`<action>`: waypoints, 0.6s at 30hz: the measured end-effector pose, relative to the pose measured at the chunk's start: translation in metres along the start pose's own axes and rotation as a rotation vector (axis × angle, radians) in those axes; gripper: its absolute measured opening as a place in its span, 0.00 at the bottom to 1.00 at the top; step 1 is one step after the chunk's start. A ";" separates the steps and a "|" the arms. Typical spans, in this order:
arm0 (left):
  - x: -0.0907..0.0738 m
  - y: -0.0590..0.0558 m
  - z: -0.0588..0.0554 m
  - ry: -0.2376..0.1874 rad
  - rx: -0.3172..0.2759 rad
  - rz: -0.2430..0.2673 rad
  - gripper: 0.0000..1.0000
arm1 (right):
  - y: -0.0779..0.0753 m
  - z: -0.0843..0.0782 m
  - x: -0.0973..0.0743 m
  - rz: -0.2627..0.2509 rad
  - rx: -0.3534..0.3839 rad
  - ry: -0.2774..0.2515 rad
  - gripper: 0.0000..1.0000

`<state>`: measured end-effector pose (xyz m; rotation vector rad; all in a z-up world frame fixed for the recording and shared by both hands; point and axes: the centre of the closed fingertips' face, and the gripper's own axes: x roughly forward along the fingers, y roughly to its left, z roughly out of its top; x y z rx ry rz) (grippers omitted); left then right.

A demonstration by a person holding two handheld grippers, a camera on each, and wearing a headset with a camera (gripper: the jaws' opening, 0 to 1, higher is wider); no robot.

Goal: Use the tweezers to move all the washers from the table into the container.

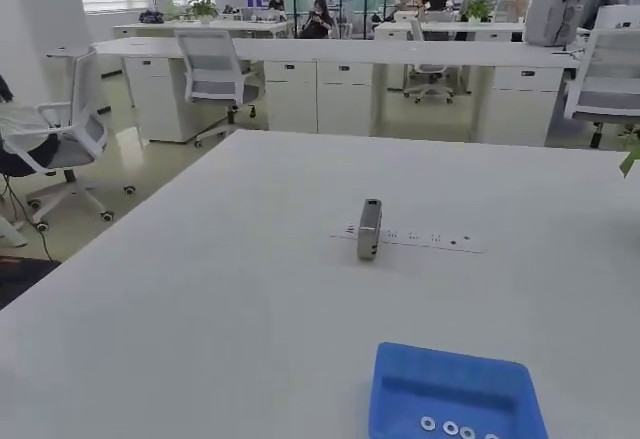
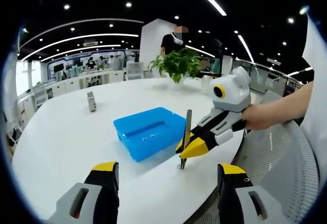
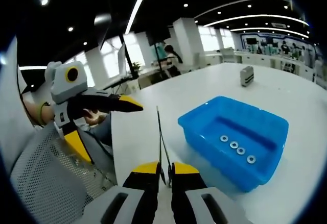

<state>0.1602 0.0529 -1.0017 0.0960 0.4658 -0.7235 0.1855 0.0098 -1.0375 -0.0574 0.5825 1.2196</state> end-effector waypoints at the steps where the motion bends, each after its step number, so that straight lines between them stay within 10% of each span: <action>1: 0.000 0.000 0.000 -0.001 0.002 0.001 0.79 | -0.001 0.001 -0.001 -0.004 0.001 -0.003 0.04; 18: -0.002 -0.003 0.007 -0.032 0.008 -0.011 0.77 | -0.008 0.046 -0.008 0.007 -0.035 -0.081 0.04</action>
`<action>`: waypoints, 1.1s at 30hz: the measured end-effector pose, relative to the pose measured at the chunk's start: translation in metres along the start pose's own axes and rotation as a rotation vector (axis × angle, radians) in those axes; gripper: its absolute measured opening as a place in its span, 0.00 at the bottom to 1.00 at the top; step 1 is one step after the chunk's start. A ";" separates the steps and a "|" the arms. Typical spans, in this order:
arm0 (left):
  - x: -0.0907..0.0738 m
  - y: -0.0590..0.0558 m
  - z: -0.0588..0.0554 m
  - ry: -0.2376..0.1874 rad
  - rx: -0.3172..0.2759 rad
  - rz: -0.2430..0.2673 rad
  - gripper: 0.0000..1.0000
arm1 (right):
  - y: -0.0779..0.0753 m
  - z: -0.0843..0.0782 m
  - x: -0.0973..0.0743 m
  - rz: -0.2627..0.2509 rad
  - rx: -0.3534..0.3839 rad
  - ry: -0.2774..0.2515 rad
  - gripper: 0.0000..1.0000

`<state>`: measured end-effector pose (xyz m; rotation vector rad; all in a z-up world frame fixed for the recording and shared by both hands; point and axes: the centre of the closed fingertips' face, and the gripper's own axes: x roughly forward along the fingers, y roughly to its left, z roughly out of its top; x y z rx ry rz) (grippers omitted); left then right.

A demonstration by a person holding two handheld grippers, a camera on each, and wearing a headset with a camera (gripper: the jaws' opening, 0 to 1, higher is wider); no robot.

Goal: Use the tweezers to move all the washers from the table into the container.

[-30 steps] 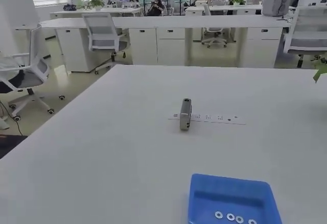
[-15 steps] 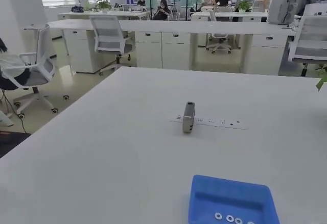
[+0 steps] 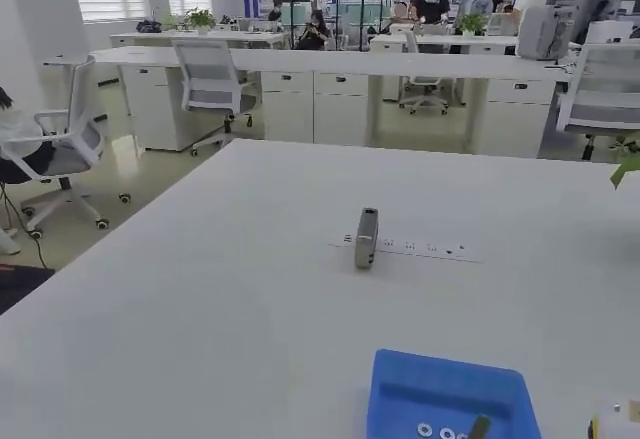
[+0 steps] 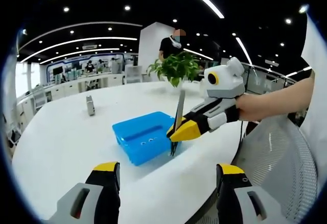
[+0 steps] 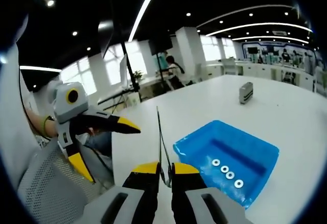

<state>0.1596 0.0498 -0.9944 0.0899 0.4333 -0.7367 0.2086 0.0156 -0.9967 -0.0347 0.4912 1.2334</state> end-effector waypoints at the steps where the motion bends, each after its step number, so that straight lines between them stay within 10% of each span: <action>1: 0.000 -0.001 0.000 0.000 0.001 -0.003 0.77 | -0.001 0.005 0.001 0.000 -0.001 -0.008 0.04; 14: 0.001 -0.003 0.001 -0.001 0.007 -0.018 0.77 | -0.018 0.037 0.022 0.000 0.018 -0.072 0.04; 33: 0.001 -0.003 0.000 0.006 0.008 -0.016 0.76 | -0.071 0.027 0.055 -0.110 0.138 -0.059 0.04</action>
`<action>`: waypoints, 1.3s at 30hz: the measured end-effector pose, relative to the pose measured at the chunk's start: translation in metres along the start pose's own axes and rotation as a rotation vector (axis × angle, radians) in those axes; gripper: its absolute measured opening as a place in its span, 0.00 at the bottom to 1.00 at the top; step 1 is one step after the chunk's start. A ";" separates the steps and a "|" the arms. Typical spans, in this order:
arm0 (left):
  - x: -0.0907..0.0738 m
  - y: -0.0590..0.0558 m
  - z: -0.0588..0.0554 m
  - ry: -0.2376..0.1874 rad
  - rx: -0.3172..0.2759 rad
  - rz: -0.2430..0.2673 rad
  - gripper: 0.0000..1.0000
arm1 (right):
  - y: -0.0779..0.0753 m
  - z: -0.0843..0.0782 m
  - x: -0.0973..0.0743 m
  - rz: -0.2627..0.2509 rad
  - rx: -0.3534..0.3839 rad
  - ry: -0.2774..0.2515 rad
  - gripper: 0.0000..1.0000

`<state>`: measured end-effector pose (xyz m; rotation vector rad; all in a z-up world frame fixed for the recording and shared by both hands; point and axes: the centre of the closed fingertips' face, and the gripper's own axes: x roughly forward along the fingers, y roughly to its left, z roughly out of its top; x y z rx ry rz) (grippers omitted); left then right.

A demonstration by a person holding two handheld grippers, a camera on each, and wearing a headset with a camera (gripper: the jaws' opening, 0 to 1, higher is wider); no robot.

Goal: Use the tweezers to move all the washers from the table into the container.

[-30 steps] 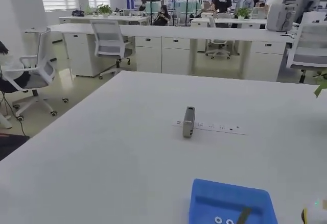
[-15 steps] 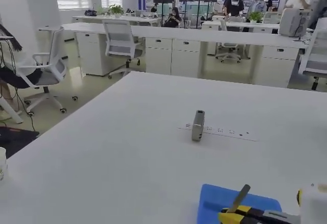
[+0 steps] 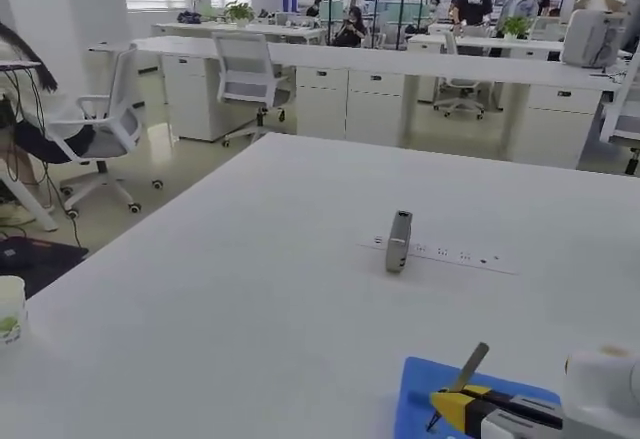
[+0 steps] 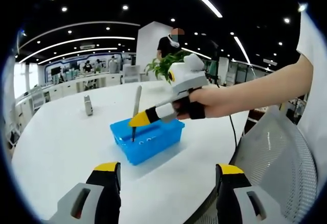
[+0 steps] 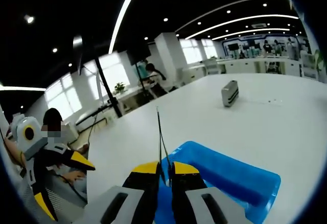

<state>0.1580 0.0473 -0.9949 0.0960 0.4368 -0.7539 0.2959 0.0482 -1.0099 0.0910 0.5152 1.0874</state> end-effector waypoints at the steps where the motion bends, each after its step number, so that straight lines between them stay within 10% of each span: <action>1: 0.000 0.000 0.000 0.000 -0.001 0.001 0.76 | -0.002 -0.001 0.003 -0.004 0.004 0.003 0.04; 18: 0.000 0.001 -0.002 0.010 -0.010 0.002 0.75 | -0.008 -0.023 0.017 -0.008 -0.027 0.079 0.04; 39: 0.000 0.002 -0.005 0.022 -0.021 0.004 0.75 | -0.013 -0.007 0.007 -0.006 -0.026 0.005 0.05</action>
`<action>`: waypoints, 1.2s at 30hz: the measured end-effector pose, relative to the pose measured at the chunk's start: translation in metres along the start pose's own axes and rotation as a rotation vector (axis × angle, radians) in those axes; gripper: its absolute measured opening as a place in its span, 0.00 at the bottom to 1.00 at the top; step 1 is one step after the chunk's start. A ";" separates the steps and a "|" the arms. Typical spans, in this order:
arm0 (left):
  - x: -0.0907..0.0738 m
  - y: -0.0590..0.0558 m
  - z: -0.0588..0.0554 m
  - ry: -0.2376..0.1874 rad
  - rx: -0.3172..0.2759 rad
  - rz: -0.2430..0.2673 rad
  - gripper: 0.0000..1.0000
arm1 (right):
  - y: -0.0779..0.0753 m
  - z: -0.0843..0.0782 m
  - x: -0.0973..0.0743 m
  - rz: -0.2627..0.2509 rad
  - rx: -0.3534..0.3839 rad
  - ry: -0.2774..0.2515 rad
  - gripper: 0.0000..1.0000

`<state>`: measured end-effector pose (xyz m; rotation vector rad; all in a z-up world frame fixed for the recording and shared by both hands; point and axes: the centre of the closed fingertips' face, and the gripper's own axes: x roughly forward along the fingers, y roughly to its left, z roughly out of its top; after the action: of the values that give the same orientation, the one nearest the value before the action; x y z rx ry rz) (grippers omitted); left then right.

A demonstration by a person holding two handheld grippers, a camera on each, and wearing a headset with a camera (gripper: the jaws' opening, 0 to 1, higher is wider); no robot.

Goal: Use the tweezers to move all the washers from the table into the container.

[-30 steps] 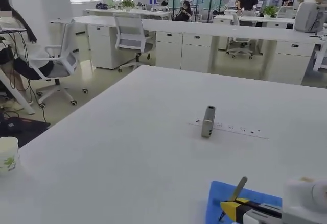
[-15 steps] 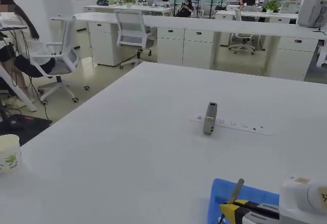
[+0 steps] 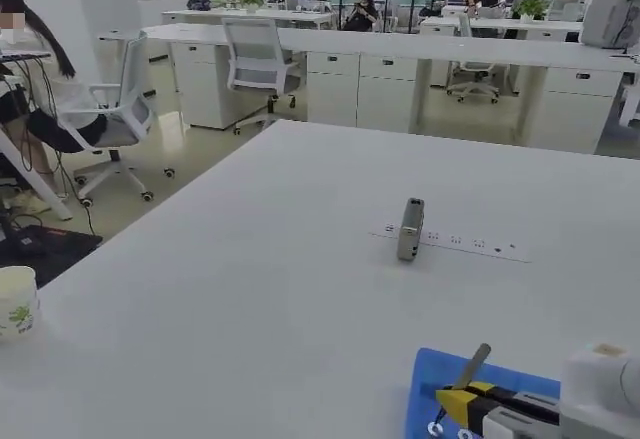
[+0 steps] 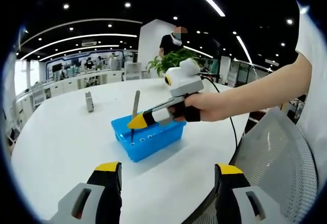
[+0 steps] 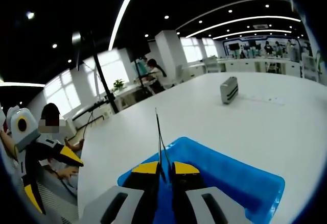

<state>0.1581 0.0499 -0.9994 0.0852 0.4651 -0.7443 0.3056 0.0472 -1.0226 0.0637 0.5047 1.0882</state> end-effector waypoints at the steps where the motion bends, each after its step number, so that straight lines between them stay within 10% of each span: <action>1: 0.000 0.000 0.000 0.001 0.001 0.001 0.74 | 0.000 0.002 -0.001 -0.001 0.000 -0.007 0.05; 18: -0.001 0.000 0.002 -0.007 0.001 0.003 0.73 | 0.034 0.029 -0.051 0.023 -0.054 -0.127 0.04; 36: -0.012 -0.001 0.033 -0.149 -0.214 -0.121 0.36 | 0.075 -0.011 -0.094 0.124 -0.161 -0.033 0.03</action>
<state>0.1624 0.0493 -0.9648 -0.1986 0.4075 -0.8087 0.2049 -0.0006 -0.9762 -0.0287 0.3863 1.2438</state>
